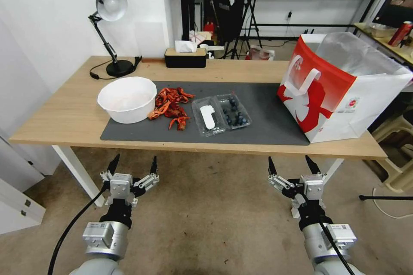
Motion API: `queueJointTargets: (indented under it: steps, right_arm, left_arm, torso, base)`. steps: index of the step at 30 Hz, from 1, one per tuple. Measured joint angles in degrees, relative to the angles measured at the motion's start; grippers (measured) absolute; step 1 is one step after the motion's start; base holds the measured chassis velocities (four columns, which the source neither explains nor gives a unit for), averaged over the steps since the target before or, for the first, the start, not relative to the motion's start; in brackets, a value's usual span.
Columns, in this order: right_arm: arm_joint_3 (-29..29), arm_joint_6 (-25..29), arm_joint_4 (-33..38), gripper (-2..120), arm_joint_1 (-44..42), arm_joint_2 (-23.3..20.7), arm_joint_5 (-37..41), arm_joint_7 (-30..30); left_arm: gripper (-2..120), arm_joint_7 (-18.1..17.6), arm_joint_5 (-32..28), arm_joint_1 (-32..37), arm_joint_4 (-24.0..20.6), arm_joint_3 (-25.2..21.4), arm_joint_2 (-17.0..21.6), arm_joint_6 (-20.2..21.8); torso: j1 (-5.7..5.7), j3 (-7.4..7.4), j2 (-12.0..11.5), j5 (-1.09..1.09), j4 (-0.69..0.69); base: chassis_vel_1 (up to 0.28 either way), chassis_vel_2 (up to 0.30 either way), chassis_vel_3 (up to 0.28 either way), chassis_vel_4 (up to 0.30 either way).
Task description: Close the takeout container lid, then place the container into the takeout bag.
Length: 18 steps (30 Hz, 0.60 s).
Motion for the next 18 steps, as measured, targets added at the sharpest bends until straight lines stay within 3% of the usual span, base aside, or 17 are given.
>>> queueJointTargets:
  steps: [15,18]
  right_arm:
    - [0.0,0.0,0.0,100,0.0,0.0,0.0,0.0]
    - [0.0,-1.0,0.3,100,0.0,0.2,-0.1,-0.8]
  left_arm:
    - [100,-0.1,-0.2,0.0,0.0,0.1,0.0,0.1]
    - [100,-1.4,-1.9,-0.1,-0.9,0.9,0.4,2.2]
  torso:
    - [0.00,0.00,0.0,0.00,0.00]
    - [0.00,0.00,0.0,-0.01,0.00]
  base:
    - [0.000,0.000,0.000,0.000]
    - [0.000,0.000,0.000,0.000]
